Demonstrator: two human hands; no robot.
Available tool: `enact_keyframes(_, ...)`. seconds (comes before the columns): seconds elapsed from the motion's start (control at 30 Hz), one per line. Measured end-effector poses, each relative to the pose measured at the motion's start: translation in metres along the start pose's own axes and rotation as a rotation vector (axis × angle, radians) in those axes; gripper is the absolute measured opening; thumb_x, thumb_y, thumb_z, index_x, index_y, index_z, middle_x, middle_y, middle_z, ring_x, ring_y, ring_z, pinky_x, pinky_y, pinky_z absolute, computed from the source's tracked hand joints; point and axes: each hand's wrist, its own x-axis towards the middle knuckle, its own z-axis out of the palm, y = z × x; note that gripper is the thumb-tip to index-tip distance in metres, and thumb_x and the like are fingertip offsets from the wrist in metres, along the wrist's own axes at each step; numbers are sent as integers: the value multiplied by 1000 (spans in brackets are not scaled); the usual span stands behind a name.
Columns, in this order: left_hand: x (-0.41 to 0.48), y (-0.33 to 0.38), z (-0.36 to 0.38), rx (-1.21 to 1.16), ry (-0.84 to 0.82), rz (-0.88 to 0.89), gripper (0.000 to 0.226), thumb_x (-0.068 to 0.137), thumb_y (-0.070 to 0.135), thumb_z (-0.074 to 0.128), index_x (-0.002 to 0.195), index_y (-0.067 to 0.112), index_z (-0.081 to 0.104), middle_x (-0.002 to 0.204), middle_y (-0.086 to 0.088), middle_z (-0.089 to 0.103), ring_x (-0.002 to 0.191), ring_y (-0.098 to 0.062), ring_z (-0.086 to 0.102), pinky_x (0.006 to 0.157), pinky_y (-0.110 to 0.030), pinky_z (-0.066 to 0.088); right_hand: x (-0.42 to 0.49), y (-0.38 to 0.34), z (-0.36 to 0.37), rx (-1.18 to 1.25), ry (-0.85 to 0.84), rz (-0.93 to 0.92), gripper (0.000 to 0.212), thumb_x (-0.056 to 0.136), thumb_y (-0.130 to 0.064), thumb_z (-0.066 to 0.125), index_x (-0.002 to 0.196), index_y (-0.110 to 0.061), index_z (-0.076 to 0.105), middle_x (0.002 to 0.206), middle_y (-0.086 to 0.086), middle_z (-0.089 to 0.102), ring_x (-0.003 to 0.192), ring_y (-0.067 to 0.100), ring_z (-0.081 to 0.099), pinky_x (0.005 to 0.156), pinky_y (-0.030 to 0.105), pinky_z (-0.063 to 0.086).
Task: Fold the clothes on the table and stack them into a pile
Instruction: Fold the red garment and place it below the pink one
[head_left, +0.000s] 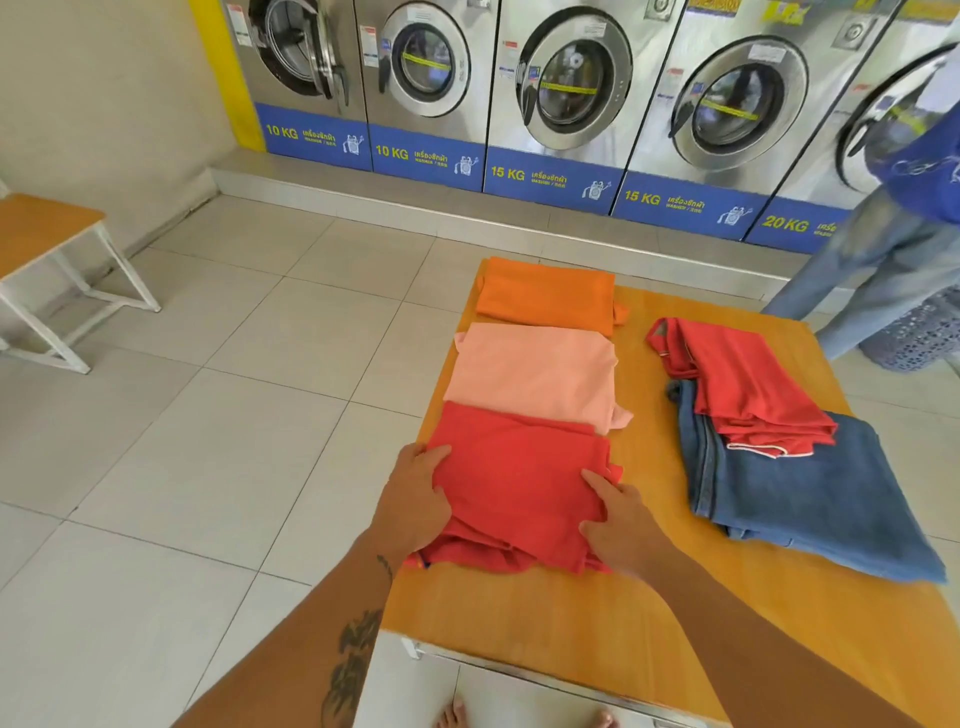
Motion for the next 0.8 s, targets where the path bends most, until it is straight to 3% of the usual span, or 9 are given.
enact_keyframes(0.1, -8, 2, 4, 231, 59, 34, 59, 87, 12, 47, 145, 22, 43, 155, -7, 23, 128, -31, 40, 102, -42, 45, -10, -6, -2, -176, 80, -21, 73, 86, -30, 51, 153, -37, 23, 159, 4, 14, 140, 37, 22, 112, 49, 34)
enact_keyframes(0.17, -11, 6, 7, 325, 117, 88, 56, 84, 15, 47, 139, 22, 49, 152, -6, 30, 126, -30, 40, 101, -44, 44, -18, -12, -3, -213, 118, -71, 70, 87, -29, 51, 153, -36, 26, 159, 1, 13, 140, 36, 20, 110, 50, 35)
enact_keyframes(0.23, -12, 15, 7, 263, 162, 111, 49, 83, 15, 48, 129, 22, 58, 144, -3, 41, 123, -26, 44, 101, -43, 44, -22, -15, -7, -173, 115, -108, 68, 88, -27, 52, 151, -35, 29, 159, 3, 15, 140, 36, 20, 111, 49, 34)
enact_keyframes(0.37, -6, 53, 1, -31, 170, 102, 41, 85, 9, 49, 120, 23, 65, 125, 6, 54, 112, -13, 55, 92, -26, 43, -21, -7, -32, -96, 160, -129, 63, 88, -21, 56, 148, -29, 38, 155, 10, 26, 139, 33, 31, 111, 43, 33)
enact_keyframes(0.47, 4, 86, 0, -162, 105, 158, 43, 86, 7, 47, 121, 24, 65, 121, 8, 58, 110, -8, 57, 93, -22, 41, -20, 6, -59, 29, 204, -115, 59, 88, -17, 60, 144, -28, 43, 149, 3, 34, 128, 22, 46, 94, 26, 42)
enact_keyframes(0.53, 12, 107, 6, -191, 100, 225, 45, 86, 5, 46, 123, 25, 64, 121, 8, 60, 109, -7, 59, 92, -19, 43, -20, 19, -78, 104, 235, -74, 58, 90, -17, 61, 144, -30, 43, 146, 0, 34, 106, 14, 56, 72, 18, 47)
enact_keyframes(0.57, 16, 118, 11, -199, 113, 262, 45, 87, 4, 46, 123, 26, 63, 121, 8, 59, 107, -7, 60, 89, -17, 43, -20, 26, -88, 135, 258, -55, 59, 89, -17, 61, 144, -30, 44, 144, 1, 35, 98, 12, 57, 66, 17, 48)
enact_keyframes(0.67, 25, 153, 30, -219, 129, 362, 50, 88, 1, 45, 128, 26, 60, 123, 9, 54, 105, -7, 60, 84, -18, 48, -20, 49, -117, 219, 324, 2, 60, 86, -15, 63, 142, -26, 46, 137, 5, 42, 105, 19, 57, 76, 33, 54)
enact_keyframes(0.8, 36, 201, 66, -213, 73, 443, 51, 87, -2, 46, 130, 23, 59, 127, 7, 51, 106, -9, 58, 92, -30, 51, -17, 80, -155, 299, 389, 50, 47, 86, -9, 58, 131, -24, 54, 100, 5, 62, 75, 16, 60, 58, 26, 45)
